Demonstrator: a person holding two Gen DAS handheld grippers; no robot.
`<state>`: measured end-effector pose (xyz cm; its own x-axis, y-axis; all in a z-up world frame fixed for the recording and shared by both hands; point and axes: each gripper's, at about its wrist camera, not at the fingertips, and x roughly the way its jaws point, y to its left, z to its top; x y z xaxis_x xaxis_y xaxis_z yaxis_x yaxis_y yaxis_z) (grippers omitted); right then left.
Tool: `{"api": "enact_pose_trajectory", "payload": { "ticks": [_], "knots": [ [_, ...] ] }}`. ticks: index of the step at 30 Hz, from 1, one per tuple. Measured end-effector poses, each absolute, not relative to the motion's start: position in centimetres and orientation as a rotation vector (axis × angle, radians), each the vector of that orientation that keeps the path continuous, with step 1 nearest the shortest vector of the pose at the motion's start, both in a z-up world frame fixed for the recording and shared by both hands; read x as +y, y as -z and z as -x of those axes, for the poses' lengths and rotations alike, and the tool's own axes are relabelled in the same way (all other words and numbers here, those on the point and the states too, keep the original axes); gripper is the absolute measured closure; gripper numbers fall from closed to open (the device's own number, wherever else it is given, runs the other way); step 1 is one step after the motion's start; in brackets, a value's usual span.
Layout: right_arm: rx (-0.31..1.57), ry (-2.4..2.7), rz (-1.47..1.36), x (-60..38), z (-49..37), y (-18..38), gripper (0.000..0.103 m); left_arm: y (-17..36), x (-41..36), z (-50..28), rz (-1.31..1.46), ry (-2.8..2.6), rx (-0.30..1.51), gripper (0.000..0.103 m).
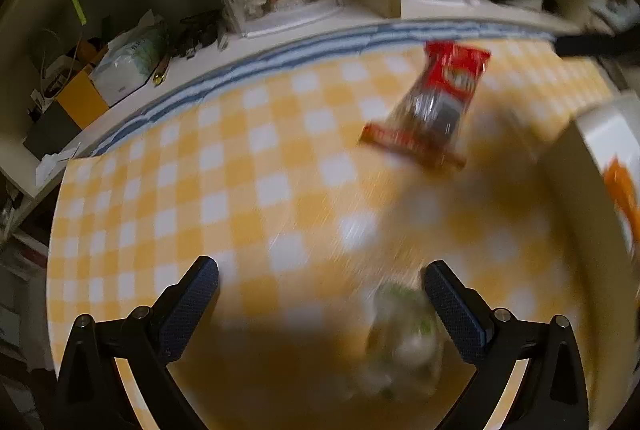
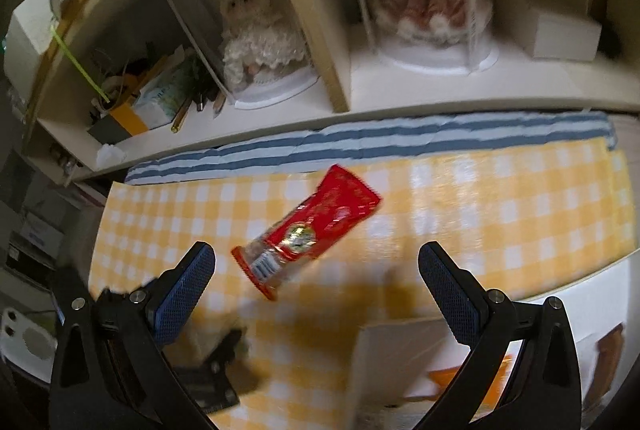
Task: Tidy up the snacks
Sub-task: 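Grasp the red wrapped cake with the right gripper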
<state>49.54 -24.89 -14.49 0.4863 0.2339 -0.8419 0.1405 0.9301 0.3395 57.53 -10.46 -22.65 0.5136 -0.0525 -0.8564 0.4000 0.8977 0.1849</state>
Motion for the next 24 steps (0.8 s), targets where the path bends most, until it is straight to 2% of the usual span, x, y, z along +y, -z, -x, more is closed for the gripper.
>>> {"api": "enact_pose_trajectory", "payload": {
  "ticks": [6,11,15,16,20,24],
  "knots": [
    [1.129,-0.05,-0.42,-21.7,-51.7,16.9,0.003,22.0,-6.9,-55.3,-0.405,0.31,0.995,0.0],
    [1.202,0.015,-0.47,-19.6,-53.1,19.5,0.014,21.0,-3.4,-54.1,-0.332,0.323,0.993,0.0],
    [1.212,0.165,-0.5,-19.7,-53.9,21.2,0.018,20.7,-2.1,-53.6,-0.298,0.341,1.002,0.0],
    [1.214,0.189,-0.503,-19.8,-54.1,21.5,0.022,20.6,-1.9,-53.3,-0.287,0.349,1.005,0.0],
    [1.25,0.185,-0.287,-18.1,-54.4,21.6,0.053,19.8,-1.0,-51.8,-0.253,0.399,1.013,0.0],
    [1.265,0.04,-0.089,-15.8,-52.9,21.2,0.061,18.0,0.1,-49.7,-0.14,0.456,1.043,0.0]
  ]
}}
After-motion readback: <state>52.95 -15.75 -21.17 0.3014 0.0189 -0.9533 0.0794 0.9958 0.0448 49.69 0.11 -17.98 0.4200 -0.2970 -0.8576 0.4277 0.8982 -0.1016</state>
